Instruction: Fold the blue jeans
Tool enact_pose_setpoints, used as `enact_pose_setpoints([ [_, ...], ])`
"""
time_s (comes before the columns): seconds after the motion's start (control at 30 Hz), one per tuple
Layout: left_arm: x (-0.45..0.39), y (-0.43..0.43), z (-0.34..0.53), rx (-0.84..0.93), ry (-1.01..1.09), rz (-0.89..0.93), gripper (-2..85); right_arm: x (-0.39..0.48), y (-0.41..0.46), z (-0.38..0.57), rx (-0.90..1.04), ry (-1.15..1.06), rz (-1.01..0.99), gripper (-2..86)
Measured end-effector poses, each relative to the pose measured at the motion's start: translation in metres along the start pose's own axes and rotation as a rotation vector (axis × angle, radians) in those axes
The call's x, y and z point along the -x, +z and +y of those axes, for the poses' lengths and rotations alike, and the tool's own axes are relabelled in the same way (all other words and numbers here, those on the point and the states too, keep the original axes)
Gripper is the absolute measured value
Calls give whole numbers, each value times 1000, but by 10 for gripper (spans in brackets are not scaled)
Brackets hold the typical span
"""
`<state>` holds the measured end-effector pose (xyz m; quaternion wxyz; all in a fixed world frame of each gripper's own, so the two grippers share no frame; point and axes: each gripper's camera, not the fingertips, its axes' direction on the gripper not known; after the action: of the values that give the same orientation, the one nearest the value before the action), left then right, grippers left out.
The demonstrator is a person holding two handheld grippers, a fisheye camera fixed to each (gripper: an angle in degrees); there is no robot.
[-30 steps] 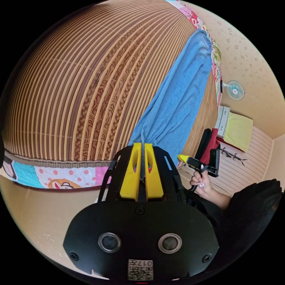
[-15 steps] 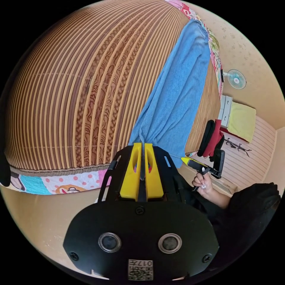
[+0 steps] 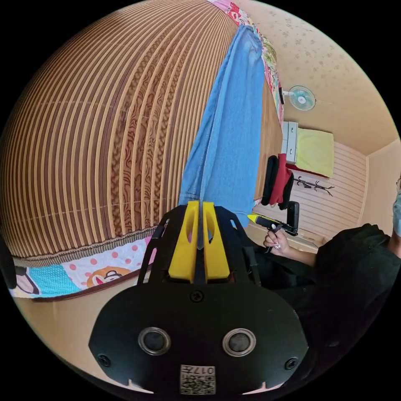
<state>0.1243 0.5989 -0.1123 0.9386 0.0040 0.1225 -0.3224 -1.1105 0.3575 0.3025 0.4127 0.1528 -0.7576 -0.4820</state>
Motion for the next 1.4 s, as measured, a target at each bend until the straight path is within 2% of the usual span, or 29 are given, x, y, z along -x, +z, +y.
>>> enact_pose_setpoints([
  [0.13, -3, -4, 9, -50, -42, -80, 37, 6, 3, -7, 37, 16, 16, 33],
  [0.2, -24, -26, 17, -166, 21, -191, 78, 5, -18, -11, -26, 76, -47, 52],
  [0.27, -35, -38, 16, -236, 69, -222, 94, 8, -47, -22, -135, 96, -142, 80],
  [0.33, -36, -35, 5, -218, 104, -193, 106, 16, -52, -37, -160, 78, -78, 89],
  [0.43, -31, -11, -15, -138, 121, -166, 110, 24, -28, -68, -95, 41, -10, 93],
  [0.5, -32, 16, -17, -54, 137, -223, 84, 29, -8, -81, -24, 27, 4, 79],
  [0.57, -37, 25, -2, -79, 155, -289, 50, 47, 3, -83, 19, -36, 80, 44],
  [0.73, -34, 53, 40, -64, 73, -180, 19, 58, -20, -57, 50, -83, 113, 25],
  [0.93, -65, 128, 67, 184, 116, -31, 29, 33, -72, 2, 104, -83, 338, 24],
  [1.03, -71, 121, 60, 122, 125, 1, 57, 17, -97, 12, 132, -67, 418, 33],
  [1.1, -66, 94, 36, -24, 123, 115, 75, 10, -121, 4, 93, -64, 361, 45],
  [1.17, -62, 78, 9, -110, 137, 157, 88, 0, -157, -20, -38, -72, 245, 70],
  [1.3, -68, 60, -73, -218, 195, 222, 109, -26, -189, -90, -197, -84, 63, 93],
  [1.4, -81, 51, -128, -276, 226, 147, 121, -42, -202, -160, -309, -91, -29, 102],
])
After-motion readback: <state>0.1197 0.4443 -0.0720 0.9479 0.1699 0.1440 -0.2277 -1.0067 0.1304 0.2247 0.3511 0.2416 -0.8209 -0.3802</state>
